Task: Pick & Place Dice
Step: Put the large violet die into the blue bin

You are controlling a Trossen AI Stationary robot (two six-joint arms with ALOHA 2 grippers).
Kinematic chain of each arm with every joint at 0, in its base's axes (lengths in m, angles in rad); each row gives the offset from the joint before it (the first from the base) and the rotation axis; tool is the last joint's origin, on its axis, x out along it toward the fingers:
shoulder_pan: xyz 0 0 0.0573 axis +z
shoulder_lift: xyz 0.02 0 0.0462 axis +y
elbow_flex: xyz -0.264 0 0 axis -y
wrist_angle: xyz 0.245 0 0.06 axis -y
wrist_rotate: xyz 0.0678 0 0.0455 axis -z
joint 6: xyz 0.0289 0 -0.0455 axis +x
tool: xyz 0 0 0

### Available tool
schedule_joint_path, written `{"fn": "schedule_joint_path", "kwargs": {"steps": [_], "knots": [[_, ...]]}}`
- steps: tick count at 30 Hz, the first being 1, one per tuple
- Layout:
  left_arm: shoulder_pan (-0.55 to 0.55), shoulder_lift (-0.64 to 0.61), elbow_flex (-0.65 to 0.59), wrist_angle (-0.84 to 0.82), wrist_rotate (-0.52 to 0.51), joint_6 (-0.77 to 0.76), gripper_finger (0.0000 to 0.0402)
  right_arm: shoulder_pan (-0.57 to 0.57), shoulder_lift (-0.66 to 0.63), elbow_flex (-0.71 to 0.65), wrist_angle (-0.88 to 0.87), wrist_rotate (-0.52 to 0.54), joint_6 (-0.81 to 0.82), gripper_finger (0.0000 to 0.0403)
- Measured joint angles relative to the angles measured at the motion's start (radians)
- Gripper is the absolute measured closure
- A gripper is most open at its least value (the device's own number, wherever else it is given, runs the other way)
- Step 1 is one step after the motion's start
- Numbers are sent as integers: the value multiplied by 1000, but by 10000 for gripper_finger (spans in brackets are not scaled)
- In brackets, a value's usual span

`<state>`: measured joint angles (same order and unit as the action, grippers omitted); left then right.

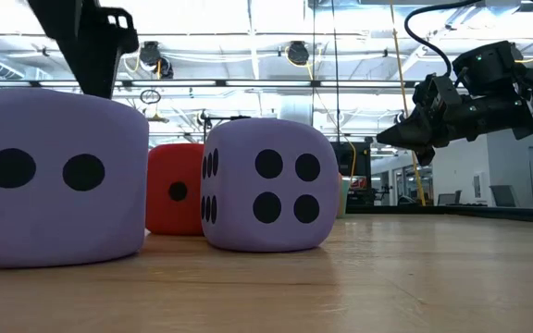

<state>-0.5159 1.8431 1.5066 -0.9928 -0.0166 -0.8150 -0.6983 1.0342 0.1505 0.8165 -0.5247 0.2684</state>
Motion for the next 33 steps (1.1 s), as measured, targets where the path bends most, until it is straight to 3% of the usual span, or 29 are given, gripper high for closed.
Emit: {"fn": "schedule_joint_path", "kwargs": {"steps": [6, 11, 22, 25, 30, 33], "knots": [[-1, 39, 4, -48, -2, 1, 5, 0, 0, 0, 0, 0, 0, 403], [5, 68, 5, -42, 59, -1, 5, 0, 0, 0, -7, 0, 0, 403], [24, 77, 2, -38, 41, 83, 5, 0, 0, -1, -7, 0, 0, 403], [36, 75, -40, 28, 53, 126, 5, 1, 0, -1, -7, 0, 5, 403], [63, 69, -171, 233, 187, 122, 5, 1, 0, -1, -10, 0, 5, 403], [74, 64, -223, 317, 217, 106, 5, 1, 0, -1, -17, 0, 0, 403]]}}
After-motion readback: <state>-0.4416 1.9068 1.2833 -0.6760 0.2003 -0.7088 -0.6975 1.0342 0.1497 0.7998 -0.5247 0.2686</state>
